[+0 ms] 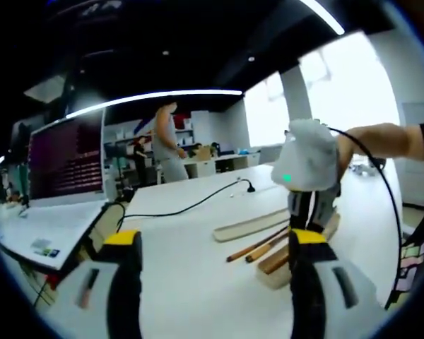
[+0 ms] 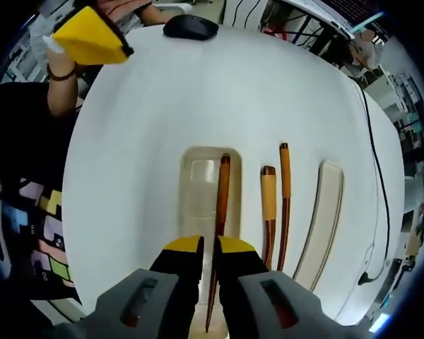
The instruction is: Arrange the utensils inside the cutlery case until each visible utensil rests in its matching compartment.
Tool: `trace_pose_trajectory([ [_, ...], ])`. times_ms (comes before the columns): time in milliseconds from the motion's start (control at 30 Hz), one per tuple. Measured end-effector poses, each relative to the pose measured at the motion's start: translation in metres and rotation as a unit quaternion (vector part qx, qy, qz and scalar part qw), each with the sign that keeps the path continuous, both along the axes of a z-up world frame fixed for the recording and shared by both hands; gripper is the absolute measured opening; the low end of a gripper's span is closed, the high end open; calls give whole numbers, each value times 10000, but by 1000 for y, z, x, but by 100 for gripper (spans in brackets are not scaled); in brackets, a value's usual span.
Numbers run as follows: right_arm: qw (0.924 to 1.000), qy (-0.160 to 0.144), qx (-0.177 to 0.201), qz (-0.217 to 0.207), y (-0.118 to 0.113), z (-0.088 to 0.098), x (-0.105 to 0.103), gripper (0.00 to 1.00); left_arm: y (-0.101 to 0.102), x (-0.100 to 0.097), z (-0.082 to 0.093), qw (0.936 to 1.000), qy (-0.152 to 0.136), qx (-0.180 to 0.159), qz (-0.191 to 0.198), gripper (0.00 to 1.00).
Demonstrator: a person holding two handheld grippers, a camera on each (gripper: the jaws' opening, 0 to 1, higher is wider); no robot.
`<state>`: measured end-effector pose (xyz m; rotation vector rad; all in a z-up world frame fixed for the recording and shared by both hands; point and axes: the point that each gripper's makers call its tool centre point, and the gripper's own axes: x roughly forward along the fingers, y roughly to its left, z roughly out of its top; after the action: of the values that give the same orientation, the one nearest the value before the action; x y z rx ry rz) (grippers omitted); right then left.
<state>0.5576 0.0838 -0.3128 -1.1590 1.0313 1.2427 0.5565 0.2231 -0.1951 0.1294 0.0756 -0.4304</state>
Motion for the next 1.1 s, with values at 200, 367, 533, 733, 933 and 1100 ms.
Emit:
trace_pose_trajectory([
  [200,9999,-67,58,67,-1,15,1,5,3,0,1,10000,-5,-34,30,90],
  [367,9995,-210,206,77,-2,26,8,5,0,-1,2,10000,-32,-50,-9,90],
  [533,9978,-534,325,222,-4,33,25,4,-3,-3,6,9998,-102,-115,-80,91],
  [733,9957,-692,568,238,0,34,42,6,-1,-2,4,9999,-59,-74,-43,91],
  [933,9954,-695,648,146,0,29,59,10,-2,-2,3,10000,-44,-59,-50,91],
  [1100,9949,-754,649,151,1,23,71,15,2,0,2,10000,-26,-18,31,90],
])
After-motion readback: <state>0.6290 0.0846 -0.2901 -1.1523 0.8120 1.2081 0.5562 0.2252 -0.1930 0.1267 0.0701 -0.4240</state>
